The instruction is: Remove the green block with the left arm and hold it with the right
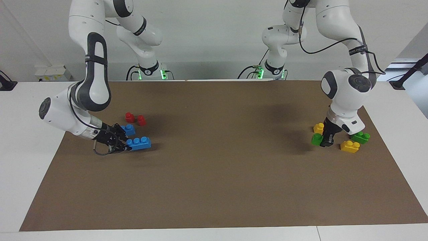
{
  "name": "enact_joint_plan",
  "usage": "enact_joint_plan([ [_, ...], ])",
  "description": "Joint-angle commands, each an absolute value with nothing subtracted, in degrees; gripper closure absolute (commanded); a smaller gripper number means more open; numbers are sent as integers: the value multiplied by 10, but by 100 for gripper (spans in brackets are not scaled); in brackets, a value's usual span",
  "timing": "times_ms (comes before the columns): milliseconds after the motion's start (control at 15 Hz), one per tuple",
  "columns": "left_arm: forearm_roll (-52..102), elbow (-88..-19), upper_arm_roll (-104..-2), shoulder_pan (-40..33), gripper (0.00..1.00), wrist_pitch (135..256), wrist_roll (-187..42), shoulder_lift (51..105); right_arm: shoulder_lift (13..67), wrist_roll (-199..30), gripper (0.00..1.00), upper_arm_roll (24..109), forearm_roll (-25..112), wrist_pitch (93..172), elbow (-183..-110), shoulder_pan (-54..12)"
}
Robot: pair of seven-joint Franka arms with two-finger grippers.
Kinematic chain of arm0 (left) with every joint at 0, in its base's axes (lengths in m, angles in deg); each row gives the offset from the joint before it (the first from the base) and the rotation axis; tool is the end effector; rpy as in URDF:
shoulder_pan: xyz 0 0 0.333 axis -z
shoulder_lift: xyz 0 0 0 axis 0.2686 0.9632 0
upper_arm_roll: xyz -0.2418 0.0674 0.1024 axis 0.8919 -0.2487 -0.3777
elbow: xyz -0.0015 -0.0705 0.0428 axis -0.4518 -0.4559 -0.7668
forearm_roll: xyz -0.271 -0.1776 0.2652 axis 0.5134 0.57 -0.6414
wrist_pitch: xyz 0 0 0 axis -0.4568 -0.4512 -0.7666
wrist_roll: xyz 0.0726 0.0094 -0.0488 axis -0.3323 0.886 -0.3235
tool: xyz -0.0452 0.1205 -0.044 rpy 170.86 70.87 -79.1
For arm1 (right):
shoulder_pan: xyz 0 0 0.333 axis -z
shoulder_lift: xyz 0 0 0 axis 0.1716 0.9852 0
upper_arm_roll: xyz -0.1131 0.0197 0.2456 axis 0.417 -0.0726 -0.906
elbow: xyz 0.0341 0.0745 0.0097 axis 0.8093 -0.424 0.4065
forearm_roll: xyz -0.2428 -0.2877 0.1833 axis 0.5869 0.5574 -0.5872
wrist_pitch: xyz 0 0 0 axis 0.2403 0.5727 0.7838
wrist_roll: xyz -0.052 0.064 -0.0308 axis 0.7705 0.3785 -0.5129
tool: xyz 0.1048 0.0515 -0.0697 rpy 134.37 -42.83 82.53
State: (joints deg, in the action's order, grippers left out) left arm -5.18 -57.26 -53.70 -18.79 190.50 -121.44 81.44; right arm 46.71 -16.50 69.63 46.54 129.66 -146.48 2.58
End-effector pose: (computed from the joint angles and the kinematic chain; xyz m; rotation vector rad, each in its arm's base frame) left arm 0.6242 0.0142 0.2710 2.6753 1.6130 0.1937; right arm 0.6239 -0.0503 0.2422 -2.0868 1.8316 0.5224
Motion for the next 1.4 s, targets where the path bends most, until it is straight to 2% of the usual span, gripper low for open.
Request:
enact_joint_plan([
  [0, -44, -573, -532, -194, 100, 1942, -1192, 842, 479, -179, 94, 692, 470, 1324, -1471, 28],
  [267, -44, -569, -533, -198, 100, 1947, -1165, 857, 478, -180, 93, 692, 470, 1371, -1506, 20],
  [600, -44, -565, -533, -207, 100, 1973, -1158, 875, 476, -177, 89, 692, 469, 1367, -1507, 3],
  [667, -44, -568, -533, -206, 100, 1979, -1157, 875, 475, -177, 82, 692, 469, 1367, -1507, 2],
  [733, -44, -569, -533, -206, 100, 1982, -1156, 875, 475, -177, 69, 692, 469, 1366, -1506, 2],
  [800, -44, -569, -533, -206, 64, 1985, -1156, 875, 475, -178, 37, 692, 470, 1365, -1503, 2],
  [867, -44, -569, -533, -204, 11, 1989, -1155, 876, 475, -177, 20, 692, 470, 1362, -1503, 2],
  [933, -44, -568, -533, -202, 0, 1990, -1155, 876, 475, -176, 13, 692, 470, 1355, -1499, 2],
  [1067, -44, -567, -533, -202, 0, 1988, -1152, 876, 466, -175, 3, 693, 472, 1343, -1494, 3],
  [1333, -45, -564, -533, -201, 0, 1981, -1148, 871, 445, -174, 0, 694, 519, 1285, -1456, 7],
])
